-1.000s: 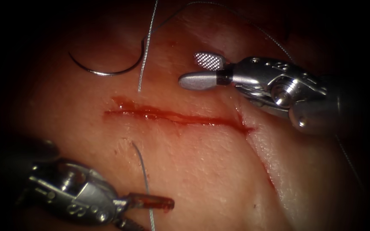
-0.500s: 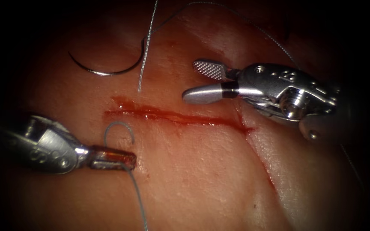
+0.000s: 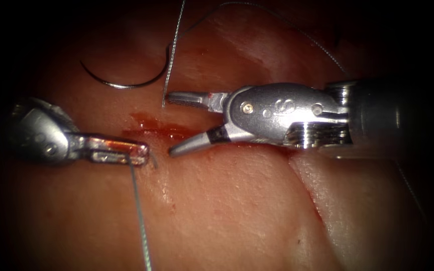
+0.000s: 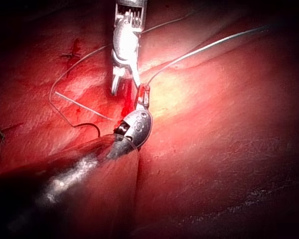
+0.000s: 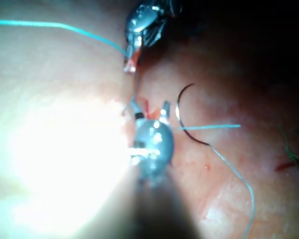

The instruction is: Wound Closure

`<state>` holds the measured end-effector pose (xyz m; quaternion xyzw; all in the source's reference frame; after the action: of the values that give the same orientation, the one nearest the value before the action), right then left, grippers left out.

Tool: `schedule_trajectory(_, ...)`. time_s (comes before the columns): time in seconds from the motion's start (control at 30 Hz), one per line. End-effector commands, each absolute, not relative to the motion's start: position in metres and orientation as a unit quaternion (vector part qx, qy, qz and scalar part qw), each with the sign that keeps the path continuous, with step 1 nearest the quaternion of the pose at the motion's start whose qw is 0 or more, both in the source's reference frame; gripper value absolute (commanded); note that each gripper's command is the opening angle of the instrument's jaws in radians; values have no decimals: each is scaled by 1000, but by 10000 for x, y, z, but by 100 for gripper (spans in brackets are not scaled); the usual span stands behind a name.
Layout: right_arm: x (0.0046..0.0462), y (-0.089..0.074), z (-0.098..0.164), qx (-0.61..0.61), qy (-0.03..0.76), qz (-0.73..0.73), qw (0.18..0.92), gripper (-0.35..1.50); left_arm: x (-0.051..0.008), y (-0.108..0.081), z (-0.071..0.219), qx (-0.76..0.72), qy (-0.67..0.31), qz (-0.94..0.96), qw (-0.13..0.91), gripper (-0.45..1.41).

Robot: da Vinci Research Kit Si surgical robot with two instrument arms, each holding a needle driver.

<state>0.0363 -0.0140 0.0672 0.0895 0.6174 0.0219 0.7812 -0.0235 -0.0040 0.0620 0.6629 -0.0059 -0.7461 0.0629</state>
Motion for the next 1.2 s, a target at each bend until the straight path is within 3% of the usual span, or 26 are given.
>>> schedule_trajectory(0.03, 373, -142, 674, 82, 620, 12, 780, 74, -240, -41, 628, 665, -6, -744, 63, -45)
schedule_trajectory(0.27, 389, -150, 663, 76, 626, -5, 776, 59, -237, -35, 633, 676, -17, -734, 66, -45)
schedule_trajectory(0.57, 415, -159, 660, 79, 633, -9, 770, 57, -234, -36, 636, 677, -18, -733, 68, -45)
schedule_trajectory(0.67, 421, -159, 662, 78, 632, -9, 771, 27, -234, -36, 636, 677, -18, -733, 68, -45)
schedule_trajectory(0.7, 424, -160, 663, 77, 632, -9, 771, -17, -234, -37, 635, 677, -18, -733, 68, -45)
schedule_trajectory(0.77, 427, -161, 665, 76, 632, -9, 771, -35, -235, -38, 635, 677, -18, -733, 67, -45)
schedule_trajectory(1.07, 421, -160, 667, 104, 625, 20, 773, -35, -236, -39, 630, 677, -18, -733, 66, -45)
schedule_trajectory(1.1, 417, -158, 669, 104, 623, 23, 775, -35, -236, -37, 629, 674, -11, -737, 51, -28)
schedule_trajectory(1.13, 413, -156, 671, 105, 619, 26, 778, -35, -236, -37, 628, 672, -6, -740, 39, 0)
schedule_trajectory(1.17, 409, -152, 676, 106, 615, 33, 781, -35, -236, -36, 626, 666, 9, -746, 3, 47)
schedule_trajectory(1.2, 406, -150, 679, 108, 611, 39, 783, -35, -236, -36, 626, 659, 12, -752, -3, 64)
